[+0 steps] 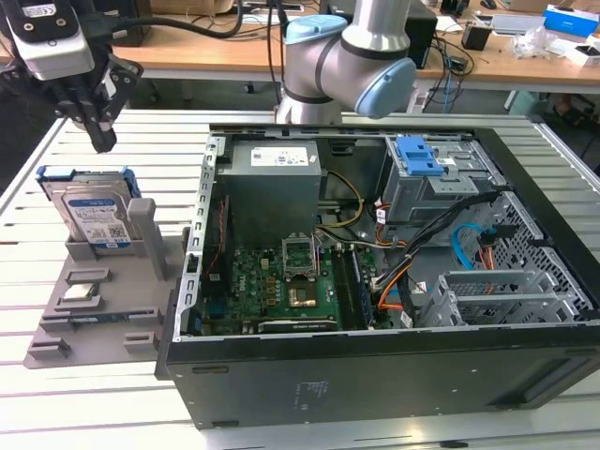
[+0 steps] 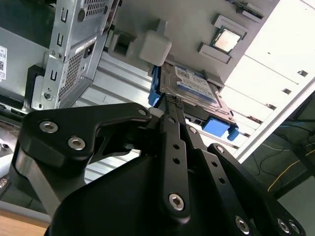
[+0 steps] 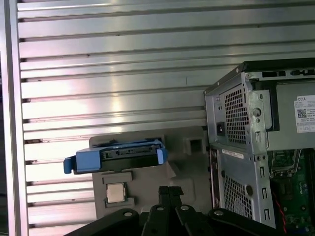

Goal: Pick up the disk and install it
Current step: 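Reach for the disk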

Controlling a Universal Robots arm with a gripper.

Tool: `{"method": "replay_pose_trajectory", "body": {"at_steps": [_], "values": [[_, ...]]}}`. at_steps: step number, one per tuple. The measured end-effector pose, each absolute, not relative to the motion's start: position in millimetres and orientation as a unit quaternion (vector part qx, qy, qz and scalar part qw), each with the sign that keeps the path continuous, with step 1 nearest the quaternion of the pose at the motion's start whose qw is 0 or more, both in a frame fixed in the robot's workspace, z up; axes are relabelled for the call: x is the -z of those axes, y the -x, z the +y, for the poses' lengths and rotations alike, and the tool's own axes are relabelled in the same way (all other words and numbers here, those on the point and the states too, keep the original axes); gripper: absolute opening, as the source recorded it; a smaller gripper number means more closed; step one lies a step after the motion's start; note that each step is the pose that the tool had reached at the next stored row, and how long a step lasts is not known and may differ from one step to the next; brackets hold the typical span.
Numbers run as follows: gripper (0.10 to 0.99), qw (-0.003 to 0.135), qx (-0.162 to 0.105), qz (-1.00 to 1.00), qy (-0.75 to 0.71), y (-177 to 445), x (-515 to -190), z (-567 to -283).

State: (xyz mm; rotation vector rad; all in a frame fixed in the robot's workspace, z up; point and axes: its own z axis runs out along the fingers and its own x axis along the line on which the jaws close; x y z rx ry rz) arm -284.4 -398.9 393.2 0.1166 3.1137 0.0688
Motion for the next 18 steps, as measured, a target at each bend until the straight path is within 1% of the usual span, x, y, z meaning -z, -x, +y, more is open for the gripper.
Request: {"method": "replay_pose_trajectory", "body": {"at_steps": [11,18], "values": [[0.106,0.012,-0.022,0.999,-0.037,294,-393,-399],[0.106,0.013,-0.022,0.999,-0.037,311,-393,-399]]}}
